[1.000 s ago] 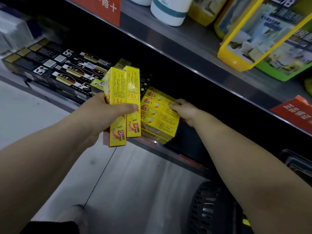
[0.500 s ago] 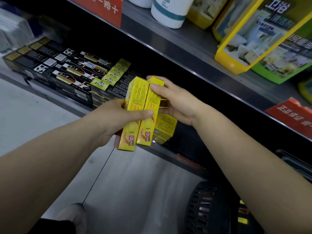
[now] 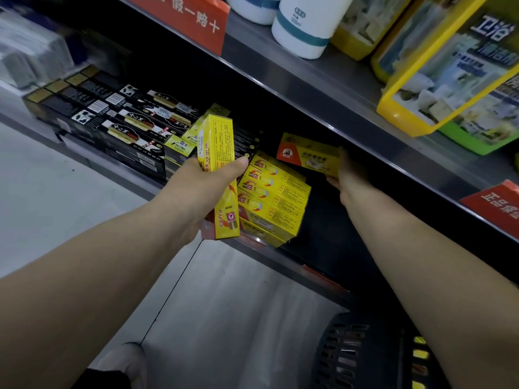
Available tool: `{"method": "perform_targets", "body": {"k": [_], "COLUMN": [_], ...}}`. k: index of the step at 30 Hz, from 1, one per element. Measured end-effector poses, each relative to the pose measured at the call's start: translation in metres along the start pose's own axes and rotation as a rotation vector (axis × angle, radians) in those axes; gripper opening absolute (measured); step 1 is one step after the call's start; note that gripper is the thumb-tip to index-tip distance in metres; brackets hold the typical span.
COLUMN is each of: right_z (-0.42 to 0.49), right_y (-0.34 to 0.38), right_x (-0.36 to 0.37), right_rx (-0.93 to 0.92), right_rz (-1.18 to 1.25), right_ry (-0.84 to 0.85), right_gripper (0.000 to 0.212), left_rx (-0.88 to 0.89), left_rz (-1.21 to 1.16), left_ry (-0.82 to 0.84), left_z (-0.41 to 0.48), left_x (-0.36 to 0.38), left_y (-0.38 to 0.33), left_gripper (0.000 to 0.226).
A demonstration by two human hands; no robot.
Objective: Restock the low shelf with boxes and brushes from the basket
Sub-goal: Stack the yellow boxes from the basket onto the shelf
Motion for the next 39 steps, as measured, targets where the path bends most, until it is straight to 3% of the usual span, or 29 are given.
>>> {"method": "perform_targets", "body": {"k": [2,4,9,15,18,19,21,24,27,31,34,36,39], "right_z": [0.009,0.012,0.016,0.007,-0.005,-0.015,-0.041,-0.09,-0.116,-0.103,-0.073,-0.051,-0.024], "right_y": [-0.003,-0.009,-0.036,-0.032,-0.018,-0.008,0.014,0.037,0.043,0.036,0.025,0.016,0.006], "right_x": [0.009,0.021,0.034,0.037,0.036,0.035,0.035,0.032,0.027,0.008,-0.016,-0.029,-0.038], "right_rx": [-0.038,-0.071,-0.055,-0.231,-0.33,-0.393,-0.478,-0.363,-0.314,-0.22,-0.064,0.017,0.047], "right_rz": [-0.207,-0.408,-0.536,-0.627,-0.891,-0.896,-0.664,-0.228,-0.165,-0.224,-0.078,0.009,-0.013], "right_ry": [-0.056,0.0,0.196,0.3,0.281,0.281,0.457,0.867,1.029,0.896,0.582,0.349,0.143], "right_gripper": [0.056,0.064,0.046,0.036,0.042,0.042,0.035,0.022,0.025,0.016,0.005,0.012,0.018], "left_rx": [-0.003,-0.006,-0.035,-0.055,-0.063,-0.066,-0.069,-0.068,-0.074,0.006,0.14,0.161,0.149], "left_rz": [-0.021,-0.032,-0.023,-0.006,0.013,0.024,0.065,0.146,0.203,0.289,0.364,0.374,0.382], "left_ry": [0.001,0.005,0.001,0.011,0.023,0.037,0.07,0.092,0.163,0.194,0.155,0.14,0.162], "left_z": [0.002,0.002,0.002,0.004,0.002,0.001,-0.001,-0.006,-0.01,-0.012,-0.008,-0.007,-0.008], "left_x": [0.0,0.0,0.001,0.005,0.007,0.007,0.009,0.013,0.017,0.016,0.013,0.012,0.016], "left_y": [0.0,0.0,0.001,0.003,0.002,0.001,0.0,-0.002,-0.002,-0.003,-0.004,-0.003,0.001], "left_gripper": [0.031,0.025,0.024,0.026,0.022,0.022,0.031,0.047,0.053,0.053,0.06,0.06,0.055]}}
Point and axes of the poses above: each hand's wrist, its own z-axis towards the middle knuckle, its own x-axis out of the palm, y = z × x, the point moved 2 cm from there along z, towards the middle knuckle, and after that the axes turned 3 degrees about -y, right-handed, at the moved point
